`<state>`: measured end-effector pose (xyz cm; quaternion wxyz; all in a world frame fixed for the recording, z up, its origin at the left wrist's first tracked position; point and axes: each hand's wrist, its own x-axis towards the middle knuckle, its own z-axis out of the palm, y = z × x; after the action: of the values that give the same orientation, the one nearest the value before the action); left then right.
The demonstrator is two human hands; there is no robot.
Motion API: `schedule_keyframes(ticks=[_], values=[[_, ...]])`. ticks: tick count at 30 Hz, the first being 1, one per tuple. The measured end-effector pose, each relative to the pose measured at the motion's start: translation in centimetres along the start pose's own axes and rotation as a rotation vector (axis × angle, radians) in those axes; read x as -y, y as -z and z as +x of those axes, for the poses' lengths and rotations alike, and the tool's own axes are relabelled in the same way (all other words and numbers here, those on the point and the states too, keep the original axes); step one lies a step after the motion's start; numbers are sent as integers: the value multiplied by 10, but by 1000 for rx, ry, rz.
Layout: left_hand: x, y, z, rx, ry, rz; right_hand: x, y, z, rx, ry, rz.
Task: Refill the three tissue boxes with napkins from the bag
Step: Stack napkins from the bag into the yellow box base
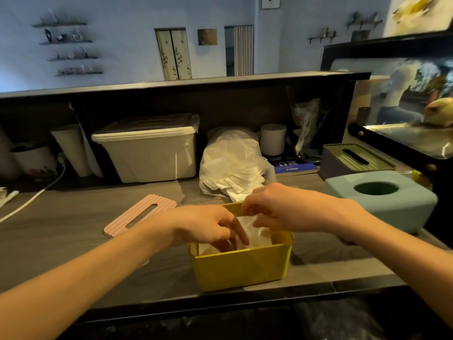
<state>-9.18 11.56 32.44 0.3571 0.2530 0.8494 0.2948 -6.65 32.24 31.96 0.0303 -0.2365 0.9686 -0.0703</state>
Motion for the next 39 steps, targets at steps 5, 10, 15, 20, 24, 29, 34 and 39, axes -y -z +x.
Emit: schedule_keyframes(ticks=[5, 10, 15, 20, 24, 29, 34, 39], values=[[0, 20, -4, -105, -52, 495, 4, 0, 1, 86, 9, -109], [-11, 10, 8, 31, 20, 845, 15, -10, 19, 295, 65, -153], [-9, 22, 12, -24, -54, 757, 7, 5, 20, 274, 86, -57], [-11, 67, 2, -300, -239, 164, -26, 35, 21, -242, 25, 423], [13, 82, 30, -439, -194, 26, -71, -5, 57, -364, -114, 363], [53, 77, 86, -485, -138, -195, -104, -59, 98, -248, -97, 305], [65, 76, 130, -633, -171, -401, -110, -78, 128, -283, -12, 244], [69, 69, 158, -824, -263, -389, -114, -76, 140, -396, -37, 100]])
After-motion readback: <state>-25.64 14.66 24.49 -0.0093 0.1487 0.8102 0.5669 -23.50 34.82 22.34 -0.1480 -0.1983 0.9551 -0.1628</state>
